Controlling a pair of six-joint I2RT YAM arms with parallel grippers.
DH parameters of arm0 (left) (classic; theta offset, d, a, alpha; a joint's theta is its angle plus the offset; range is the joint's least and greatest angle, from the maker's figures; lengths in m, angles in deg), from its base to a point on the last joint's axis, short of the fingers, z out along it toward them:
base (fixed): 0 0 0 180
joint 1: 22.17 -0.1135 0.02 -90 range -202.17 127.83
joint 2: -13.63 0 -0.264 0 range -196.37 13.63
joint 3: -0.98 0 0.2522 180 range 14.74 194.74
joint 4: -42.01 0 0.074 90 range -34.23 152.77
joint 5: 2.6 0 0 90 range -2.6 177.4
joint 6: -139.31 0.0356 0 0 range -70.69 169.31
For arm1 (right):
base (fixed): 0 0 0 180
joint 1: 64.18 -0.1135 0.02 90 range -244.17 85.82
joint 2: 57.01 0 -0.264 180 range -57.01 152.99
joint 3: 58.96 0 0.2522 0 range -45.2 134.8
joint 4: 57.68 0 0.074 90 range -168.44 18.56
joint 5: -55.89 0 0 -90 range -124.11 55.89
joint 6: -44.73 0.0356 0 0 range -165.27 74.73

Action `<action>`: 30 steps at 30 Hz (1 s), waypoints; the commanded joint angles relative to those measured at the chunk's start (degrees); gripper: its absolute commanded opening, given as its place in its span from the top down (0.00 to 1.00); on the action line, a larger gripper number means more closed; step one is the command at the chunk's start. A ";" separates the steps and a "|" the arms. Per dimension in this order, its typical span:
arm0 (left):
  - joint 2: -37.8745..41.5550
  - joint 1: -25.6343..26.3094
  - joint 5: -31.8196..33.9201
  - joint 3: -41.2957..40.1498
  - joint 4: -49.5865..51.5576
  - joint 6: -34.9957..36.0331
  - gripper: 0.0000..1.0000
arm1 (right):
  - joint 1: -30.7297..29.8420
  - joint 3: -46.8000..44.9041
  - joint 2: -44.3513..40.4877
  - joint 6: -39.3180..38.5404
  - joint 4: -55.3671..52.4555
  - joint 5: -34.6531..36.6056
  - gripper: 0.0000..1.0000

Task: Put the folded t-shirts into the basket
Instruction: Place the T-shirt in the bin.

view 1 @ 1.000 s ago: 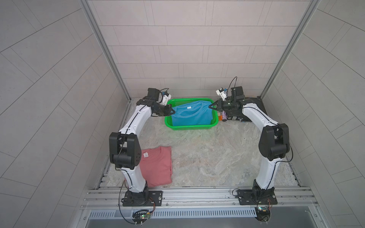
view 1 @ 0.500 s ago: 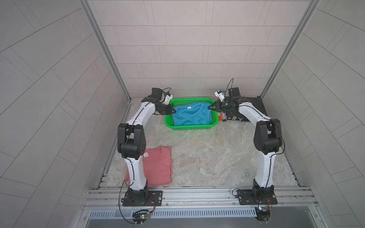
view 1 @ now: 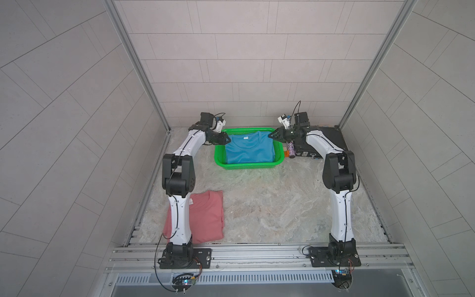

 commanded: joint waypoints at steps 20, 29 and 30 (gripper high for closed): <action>28.79 -5.66 2.99 -11.67 7.51 3.74 0.12 | -6.91 -15.44 -30.94 -13.08 -7.04 23.54 0.38; 46.53 -17.75 1.24 -30.34 22.43 11.71 0.00 | -28.86 -32.20 -49.05 -12.96 -7.89 40.53 0.02; 47.99 -19.47 1.35 -33.61 23.27 14.41 0.00 | -31.20 -33.54 -49.87 -11.89 -7.93 42.53 0.00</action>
